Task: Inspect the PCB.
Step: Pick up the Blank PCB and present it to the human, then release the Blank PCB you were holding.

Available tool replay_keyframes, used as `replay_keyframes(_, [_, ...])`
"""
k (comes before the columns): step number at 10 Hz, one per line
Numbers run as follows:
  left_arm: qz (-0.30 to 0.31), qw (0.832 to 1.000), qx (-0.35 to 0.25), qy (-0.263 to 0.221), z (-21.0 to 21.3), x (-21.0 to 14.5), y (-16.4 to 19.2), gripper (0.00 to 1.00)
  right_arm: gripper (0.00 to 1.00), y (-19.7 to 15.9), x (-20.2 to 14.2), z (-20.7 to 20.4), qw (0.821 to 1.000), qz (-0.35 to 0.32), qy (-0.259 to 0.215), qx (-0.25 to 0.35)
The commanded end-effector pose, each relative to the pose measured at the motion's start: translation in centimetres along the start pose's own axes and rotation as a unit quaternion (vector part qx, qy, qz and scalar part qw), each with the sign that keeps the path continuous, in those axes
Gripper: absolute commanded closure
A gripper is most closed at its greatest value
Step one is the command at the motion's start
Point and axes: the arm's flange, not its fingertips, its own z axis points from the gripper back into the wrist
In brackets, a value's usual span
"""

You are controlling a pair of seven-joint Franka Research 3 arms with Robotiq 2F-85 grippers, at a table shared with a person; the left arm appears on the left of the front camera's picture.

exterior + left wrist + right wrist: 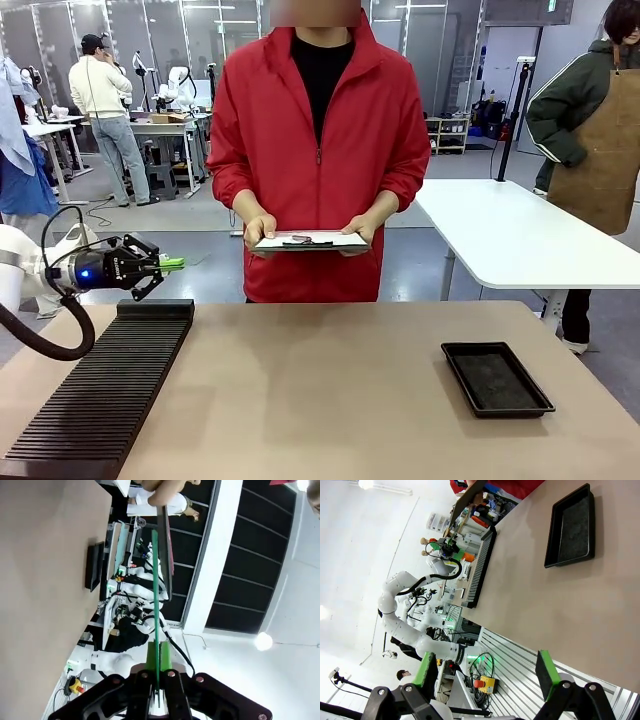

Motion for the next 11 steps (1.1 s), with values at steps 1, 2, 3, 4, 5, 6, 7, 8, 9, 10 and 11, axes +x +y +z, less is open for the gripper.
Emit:
replay_keyframes(1, [-0.006,1.0,0.016,-0.008,-0.59,0.9,-0.93,0.97,0.0,0.17,0.01,0.08,1.0,0.006,-0.003,0.004])
replay_keyframes(2, [-0.022,0.999,0.018,-0.022,-0.57,1.02,-1.0,0.97,0.0,0.17,0.01,0.08,1.0,0.006,-0.003,0.004])
replay_keyframes(3, [-0.032,0.999,0.013,-0.028,-0.5,1.06,-0.95,0.97,0.0,0.17,0.01,0.08,1.0,0.006,-0.003,0.004])
replay_keyframes(4, [-0.047,0.998,0.006,-0.033,-0.47,1.01,-0.83,0.97,0.0,0.17,0.01,0.08,1.0,0.006,-0.003,0.004])
replay_keyframes(5, [-0.016,1.0,0.015,-0.014,-0.32,0.83,-0.8,0.97,0.0,0.17,0.01,0.08,1.0,0.006,-0.003,0.004])
replay_keyframes(6, [-0.016,1.0,0.015,-0.014,-0.32,0.83,-0.8,0.97,0.0,0.17,0.01,0.08,1.0,0.006,-0.003,0.004])
replay_keyframes(7, [-0.016,1.0,0.015,-0.014,-0.32,0.83,-0.8,0.97,0.0,0.17,0.01,0.08,1.0,0.006,-0.003,0.004])
replay_keyframes(8, [-0.016,1.0,0.015,-0.014,-0.32,0.83,-0.8,0.97,0.0,0.17,0.01,0.08,1.0,0.006,-0.003,0.004])
replay_keyframes(9, [-0.016,1.0,0.015,-0.014,-0.32,0.83,-0.8,0.97,0.0,0.17,0.01,0.08,1.0,0.006,-0.003,0.004])
replay_keyframes(10, [-0.016,1.0,0.015,-0.014,-0.32,0.83,-0.8,0.97,0.0,0.17,0.01,0.08,1.0,0.006,-0.003,0.004])
replay_keyframes(11, [-0.016,1.0,0.015,-0.014,-0.32,0.83,-0.8,0.97,0.0,0.17,0.01,0.08,1.0,0.006,-0.003,0.004])
